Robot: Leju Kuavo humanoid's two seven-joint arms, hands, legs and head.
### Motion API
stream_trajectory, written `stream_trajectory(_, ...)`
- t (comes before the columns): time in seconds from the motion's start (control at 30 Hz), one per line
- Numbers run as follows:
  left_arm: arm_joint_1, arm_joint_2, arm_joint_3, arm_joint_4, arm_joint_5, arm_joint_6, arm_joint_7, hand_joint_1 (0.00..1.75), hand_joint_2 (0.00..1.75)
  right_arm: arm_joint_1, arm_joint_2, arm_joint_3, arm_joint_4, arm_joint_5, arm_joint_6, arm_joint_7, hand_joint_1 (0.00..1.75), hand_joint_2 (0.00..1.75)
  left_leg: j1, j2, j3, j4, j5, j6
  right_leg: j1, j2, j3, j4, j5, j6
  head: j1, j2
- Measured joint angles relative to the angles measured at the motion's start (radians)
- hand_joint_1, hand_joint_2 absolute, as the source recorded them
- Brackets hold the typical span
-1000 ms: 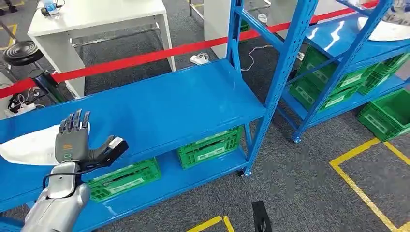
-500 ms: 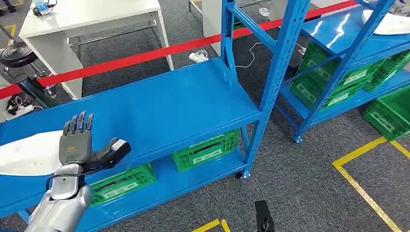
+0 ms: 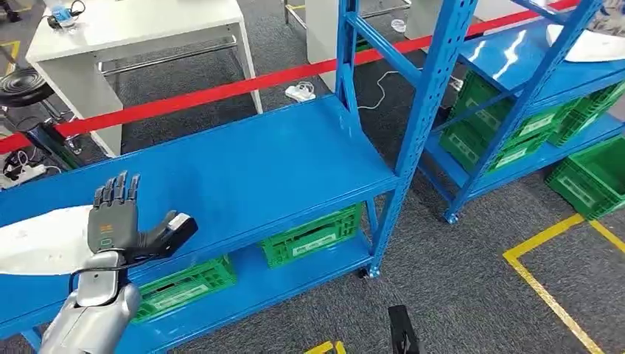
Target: Take the parts from the cabinet and place them on the table.
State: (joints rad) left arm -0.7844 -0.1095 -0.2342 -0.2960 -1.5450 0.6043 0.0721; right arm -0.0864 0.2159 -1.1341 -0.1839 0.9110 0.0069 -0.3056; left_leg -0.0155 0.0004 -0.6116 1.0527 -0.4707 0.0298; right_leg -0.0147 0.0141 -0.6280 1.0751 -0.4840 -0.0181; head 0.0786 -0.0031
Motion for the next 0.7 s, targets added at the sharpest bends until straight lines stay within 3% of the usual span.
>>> stream_trajectory(0.03,0.001,0.000,0.000,0.000,0.000,0.002,0.003,0.00,0.00,0.000,-0.002,0.000,0.000,0.000,-0.001,0.000,0.00,0.00,-0.007,-0.003,0.004,-0.005,-0.001,-0.005,-0.009,-0.003,-0.002,-0.006,0.004,0.011,0.000,0.000)
stream_trajectory(0.07,0.002,0.000,0.000,0.000,0.000,0.003,0.005,0.00,0.00,0.000,-0.002,0.000,0.000,0.001,-0.001,0.000,0.00,0.00,-0.008,-0.003,0.004,-0.006,0.000,-0.005,-0.009,-0.004,-0.001,-0.008,0.005,0.014,-0.002,0.000)
stream_trajectory(0.1,0.007,0.002,0.004,-0.001,-0.007,0.008,0.017,0.00,0.00,-0.001,-0.004,0.000,0.000,0.000,-0.005,0.001,0.00,0.00,0.008,-0.002,0.032,-0.055,0.024,-0.013,-0.005,-0.010,-0.033,0.066,-0.047,0.032,0.001,0.000)
stream_trajectory(0.17,0.019,0.002,0.005,0.001,-0.016,0.008,0.024,0.00,0.00,0.000,-0.006,0.000,0.000,0.000,-0.007,0.002,0.00,0.00,0.006,-0.001,0.030,-0.050,0.021,-0.011,-0.005,-0.010,-0.101,0.205,-0.105,0.037,0.000,0.000)
stream_trajectory(0.2,0.026,0.002,0.005,0.002,-0.017,0.010,0.025,0.00,0.00,0.001,-0.006,0.000,0.000,0.000,-0.008,0.003,0.00,0.00,0.006,-0.001,0.028,-0.046,0.019,-0.011,-0.005,-0.010,-0.123,0.246,-0.111,0.040,0.001,0.000)
stream_trajectory(0.23,0.032,0.002,0.005,0.002,-0.017,0.011,0.026,0.00,0.00,0.002,-0.008,0.000,0.000,0.001,-0.009,0.003,0.00,0.00,0.006,-0.001,0.027,-0.042,0.017,-0.011,-0.006,-0.010,-0.124,0.243,-0.095,0.042,0.001,0.000)
stream_trajectory(0.27,0.037,0.002,0.006,0.002,-0.017,0.011,0.028,0.00,0.00,0.002,-0.009,0.000,0.000,0.004,-0.010,0.004,0.00,0.00,0.008,-0.002,0.025,-0.036,0.013,-0.013,-0.007,-0.011,-0.103,0.196,-0.060,0.043,0.001,0.000)
stream_trajectory(0.33,0.036,0.002,0.006,0.001,-0.017,0.014,0.032,0.00,0.00,0.000,-0.012,0.000,0.000,0.008,-0.010,0.010,0.00,0.00,0.012,-0.003,0.021,-0.017,0.002,-0.022,-0.011,-0.012,-0.017,0.029,0.019,0.045,0.001,0.000)
stream_trajectory(0.37,0.035,0.002,0.007,0.001,-0.017,0.015,0.032,0.00,0.00,-0.002,-0.012,0.000,0.000,0.009,-0.010,0.014,0.00,0.00,0.010,-0.004,0.016,-0.009,-0.004,-0.029,-0.008,-0.011,-0.006,0.008,-0.007,0.039,0.000,0.000)
stream_trajectory(0.4,0.034,0.003,0.008,0.001,-0.017,0.016,0.033,0.00,0.00,-0.002,-0.012,0.000,0.000,0.010,-0.010,0.016,0.00,0.00,0.003,-0.004,0.011,-0.002,-0.008,-0.034,-0.004,-0.009,-0.004,0.000,-0.002,0.036,0.002,0.000)
stream_trajectory(0.43,0.034,0.004,0.008,0.001,-0.017,0.016,0.032,0.00,0.00,0.000,-0.012,0.000,0.000,0.010,-0.010,0.021,0.00,0.00,0.003,-0.005,0.010,-0.001,-0.009,-0.039,-0.007,-0.007,-0.005,0.002,0.001,0.022,-0.001,0.000)
stream_trajectory(0.5,0.034,0.005,0.008,0.000,-0.020,0.036,0.032,0.00,0.00,0.001,-0.012,-0.001,0.000,0.011,-0.010,0.022,0.00,0.00,0.004,-0.006,0.012,-0.006,-0.004,-0.049,-0.004,-0.007,-0.006,0.001,0.003,0.010,0.000,0.000)
stream_trajectory(0.57,0.028,0.011,0.008,-0.005,-0.021,0.060,0.034,0.00,0.00,0.000,-0.011,-0.001,0.000,0.012,-0.008,0.026,0.00,0.00,0.007,-0.005,-0.001,0.017,-0.024,-0.061,-0.013,-0.007,-0.002,-0.006,0.007,0.001,-0.004,0.000)
stream_trajectory(0.6,0.019,0.013,0.008,-0.005,-0.021,0.067,0.036,0.00,0.00,0.000,-0.011,-0.001,0.000,0.013,-0.008,0.027,0.00,0.00,0.009,-0.005,-0.025,0.070,-0.055,-0.067,-0.014,-0.008,-0.002,-0.006,0.007,-0.005,-0.009,0.000)
stream_trajectory(0.67,0.008,0.018,0.008,-0.005,-0.021,0.071,0.036,0.00,0.00,0.000,-0.011,-0.001,0.000,0.013,-0.007,0.032,0.00,0.00,0.016,-0.005,-0.093,0.208,-0.113,-0.076,-0.014,-0.009,-0.002,-0.006,0.005,-0.007,-0.009,0.000)
stream_trajectory(0.7,0.008,0.019,0.008,-0.005,-0.021,0.073,0.036,0.00,0.00,0.000,-0.011,-0.001,0.000,0.013,-0.007,0.034,0.00,0.00,0.019,-0.005,-0.124,0.266,-0.126,-0.079,-0.014,-0.009,-0.002,-0.006,0.005,-0.007,-0.009,0.000)
